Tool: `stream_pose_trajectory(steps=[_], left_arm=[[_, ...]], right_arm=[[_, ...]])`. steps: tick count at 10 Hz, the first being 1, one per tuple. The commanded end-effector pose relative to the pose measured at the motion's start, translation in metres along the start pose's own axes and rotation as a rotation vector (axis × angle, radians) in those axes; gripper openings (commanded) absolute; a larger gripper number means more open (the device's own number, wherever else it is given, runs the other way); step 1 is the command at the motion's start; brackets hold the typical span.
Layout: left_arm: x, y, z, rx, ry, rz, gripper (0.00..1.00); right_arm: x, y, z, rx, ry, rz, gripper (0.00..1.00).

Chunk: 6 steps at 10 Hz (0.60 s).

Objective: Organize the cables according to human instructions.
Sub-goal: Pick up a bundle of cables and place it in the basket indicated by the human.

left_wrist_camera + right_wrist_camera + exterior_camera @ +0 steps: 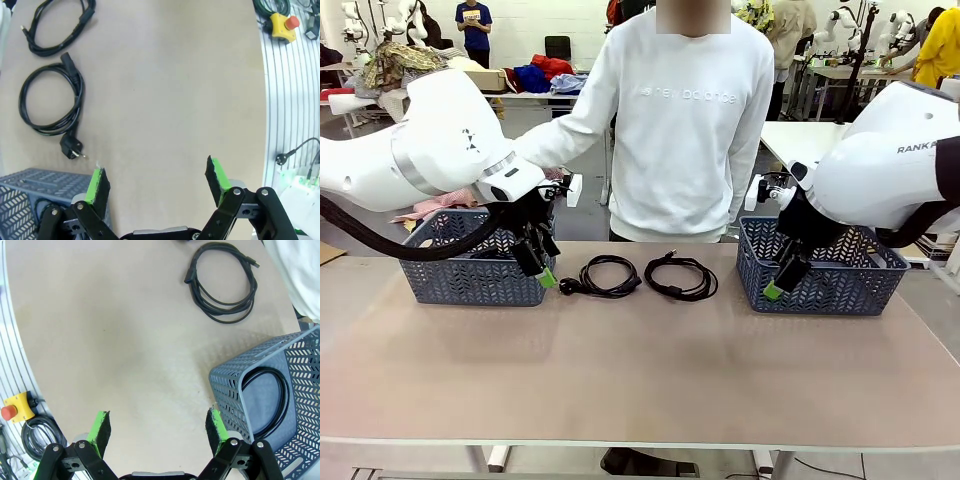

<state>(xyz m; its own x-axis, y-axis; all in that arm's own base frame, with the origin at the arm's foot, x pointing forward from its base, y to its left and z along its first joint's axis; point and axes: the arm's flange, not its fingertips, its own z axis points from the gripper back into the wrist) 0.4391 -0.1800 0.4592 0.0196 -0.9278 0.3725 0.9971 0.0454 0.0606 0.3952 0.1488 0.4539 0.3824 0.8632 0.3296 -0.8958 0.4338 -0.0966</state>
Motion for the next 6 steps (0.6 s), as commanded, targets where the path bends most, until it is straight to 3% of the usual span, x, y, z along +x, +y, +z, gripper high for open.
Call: stream_pose_trajectory(steps=[1, 6], left_arm=[[-0.0007, 0.0003, 0.0015, -0.002, -0.001, 0.002, 1.00], [-0.0007, 0.0003, 0.0015, -0.002, -0.001, 0.002, 1.00]], right_arm=[[0.0004, -0.0002, 0.0007, -0.007, -0.003, -0.007, 1.00], [0.0004, -0.0002, 0.0007, -0.007, -0.003, -0.007, 1.00]])
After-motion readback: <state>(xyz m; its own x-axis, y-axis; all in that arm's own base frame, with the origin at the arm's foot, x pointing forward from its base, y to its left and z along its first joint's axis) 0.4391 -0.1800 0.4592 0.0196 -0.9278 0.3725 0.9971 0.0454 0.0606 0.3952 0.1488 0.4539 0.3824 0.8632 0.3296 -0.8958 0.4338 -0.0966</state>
